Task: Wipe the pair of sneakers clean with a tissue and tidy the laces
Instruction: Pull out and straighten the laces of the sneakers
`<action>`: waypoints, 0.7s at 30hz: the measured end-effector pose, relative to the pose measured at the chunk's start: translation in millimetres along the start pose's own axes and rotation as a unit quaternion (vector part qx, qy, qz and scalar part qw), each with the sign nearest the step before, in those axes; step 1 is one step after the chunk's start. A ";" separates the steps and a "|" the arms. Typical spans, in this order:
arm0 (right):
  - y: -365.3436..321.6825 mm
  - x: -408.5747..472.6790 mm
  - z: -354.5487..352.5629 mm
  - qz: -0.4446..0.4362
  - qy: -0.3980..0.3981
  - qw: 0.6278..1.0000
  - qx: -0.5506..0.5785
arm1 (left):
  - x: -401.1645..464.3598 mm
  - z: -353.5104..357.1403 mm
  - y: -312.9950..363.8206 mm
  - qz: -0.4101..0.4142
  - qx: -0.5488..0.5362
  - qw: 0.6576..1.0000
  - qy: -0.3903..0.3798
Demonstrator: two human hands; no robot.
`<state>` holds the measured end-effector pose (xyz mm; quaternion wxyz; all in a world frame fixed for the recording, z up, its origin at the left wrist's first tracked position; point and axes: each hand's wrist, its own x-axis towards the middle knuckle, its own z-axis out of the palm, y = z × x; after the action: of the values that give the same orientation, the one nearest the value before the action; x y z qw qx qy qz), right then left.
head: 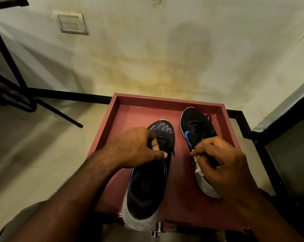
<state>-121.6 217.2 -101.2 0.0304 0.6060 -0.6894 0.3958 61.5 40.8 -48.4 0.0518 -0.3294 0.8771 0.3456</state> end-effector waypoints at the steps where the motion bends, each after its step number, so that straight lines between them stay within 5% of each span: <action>1: -0.1 0.1 0.3 -0.003 -0.001 1.000 0.000 | 0.2 1.6 0.5 0.013 -0.009 1.000 -0.006; 8: 1.6 0.0 1.0 -0.003 -0.009 1.000 -0.002 | -11.8 -6.7 11.4 0.126 -0.047 0.983 -0.128; 12: -0.5 -0.1 0.5 -0.004 -0.004 1.000 -0.006 | -19.7 -19.3 13.4 0.118 -0.061 0.972 -0.192; 17: -0.5 -0.2 1.3 -0.005 -0.007 1.000 -0.007 | -12.8 -9.2 9.5 0.083 -0.009 0.996 -0.031; 21: -4.6 -2.3 3.8 -0.004 -0.023 1.000 -0.012 | -8.6 -4.6 5.1 0.063 0.032 0.997 0.014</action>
<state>-115.4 217.0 -102.6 0.0238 0.6174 -0.6919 0.3736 65.6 45.4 -39.3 0.0279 -0.2762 0.9074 0.3155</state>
